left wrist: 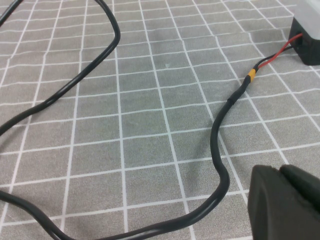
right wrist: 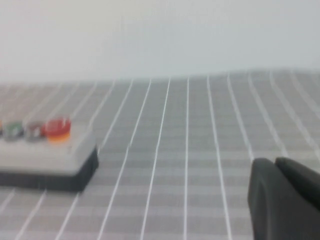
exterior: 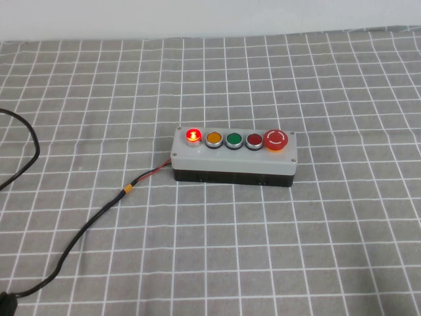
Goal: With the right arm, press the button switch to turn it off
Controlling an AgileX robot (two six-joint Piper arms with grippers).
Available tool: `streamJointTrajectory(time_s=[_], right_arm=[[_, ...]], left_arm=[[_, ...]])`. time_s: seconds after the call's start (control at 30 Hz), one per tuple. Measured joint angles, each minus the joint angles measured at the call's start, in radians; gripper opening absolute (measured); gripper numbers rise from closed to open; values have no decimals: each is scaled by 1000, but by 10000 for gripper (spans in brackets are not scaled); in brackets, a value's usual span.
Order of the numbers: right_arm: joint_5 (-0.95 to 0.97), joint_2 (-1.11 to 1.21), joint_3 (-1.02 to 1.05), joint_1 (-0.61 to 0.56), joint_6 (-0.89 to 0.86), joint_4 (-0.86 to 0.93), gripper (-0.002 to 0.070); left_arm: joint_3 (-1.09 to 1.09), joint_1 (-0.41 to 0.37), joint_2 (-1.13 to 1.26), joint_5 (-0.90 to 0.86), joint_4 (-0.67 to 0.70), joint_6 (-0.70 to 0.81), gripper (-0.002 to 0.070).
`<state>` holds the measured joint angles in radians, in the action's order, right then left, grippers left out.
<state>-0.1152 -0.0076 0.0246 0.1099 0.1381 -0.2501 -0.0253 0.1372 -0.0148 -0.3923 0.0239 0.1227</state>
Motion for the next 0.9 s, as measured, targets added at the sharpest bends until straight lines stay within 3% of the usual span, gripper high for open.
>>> streamJointTrajectory(time_s=[0.23,0.47,0.53,0.9], right_arm=[[184,0,0,0,0,-4,-16],[621,0,0,0,-125,-56,-16],[671,-2,-7,0,-147,-64,-16],[148,77,-475,0,-162,-48,-16]], left_arm=[[0,0,0,0,0,0,-3],[0,0,0,0,0,0,-3],[0,0,0,0,0,0,-3],[0,0,0,0,0,0,-3]])
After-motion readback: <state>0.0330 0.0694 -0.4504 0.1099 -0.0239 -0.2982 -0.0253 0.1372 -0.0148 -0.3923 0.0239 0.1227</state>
